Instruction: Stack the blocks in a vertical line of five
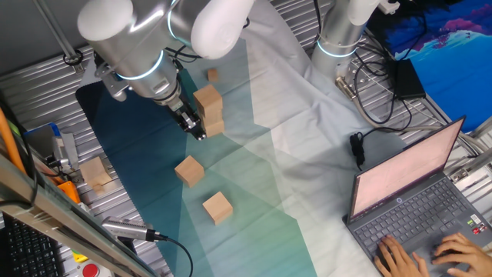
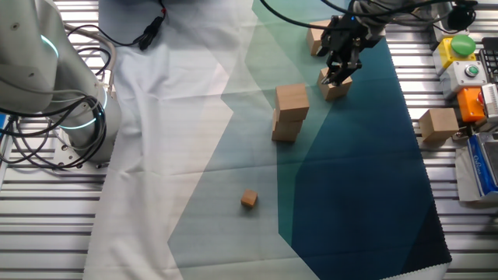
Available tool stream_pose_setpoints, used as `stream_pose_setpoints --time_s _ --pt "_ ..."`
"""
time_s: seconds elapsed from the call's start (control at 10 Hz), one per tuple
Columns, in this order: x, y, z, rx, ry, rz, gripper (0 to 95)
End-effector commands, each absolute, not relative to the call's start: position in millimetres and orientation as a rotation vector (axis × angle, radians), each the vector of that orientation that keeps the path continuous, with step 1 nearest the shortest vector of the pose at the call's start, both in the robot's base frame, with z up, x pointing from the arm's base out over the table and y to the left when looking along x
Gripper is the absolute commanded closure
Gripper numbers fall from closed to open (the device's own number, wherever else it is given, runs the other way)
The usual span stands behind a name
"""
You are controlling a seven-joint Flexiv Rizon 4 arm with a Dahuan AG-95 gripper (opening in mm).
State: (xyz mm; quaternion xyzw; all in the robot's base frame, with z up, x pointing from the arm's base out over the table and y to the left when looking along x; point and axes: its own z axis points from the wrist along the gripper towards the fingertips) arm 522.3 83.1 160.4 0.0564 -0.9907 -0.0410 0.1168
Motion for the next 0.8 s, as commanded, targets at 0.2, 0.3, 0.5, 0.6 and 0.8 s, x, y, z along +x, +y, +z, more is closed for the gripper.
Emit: stream_pose_setpoints --time_s 0.2,0.3,0.5,0.6,0.8 --pt "523.1 83.3 160.3 0.165 -2.899 -0.121 38.0" --pt "523.1 83.3 160.3 0.165 -2.899 -0.121 38.0" --pt "523.1 83.3 160.3 0.165 -2.899 -0.121 38.0" --pt "523.1 83.3 160.3 0.165 -2.899 -0.121 38.0" --pt "546.8 157.6 114.5 0.039 -2.958 -0.249 38.0"
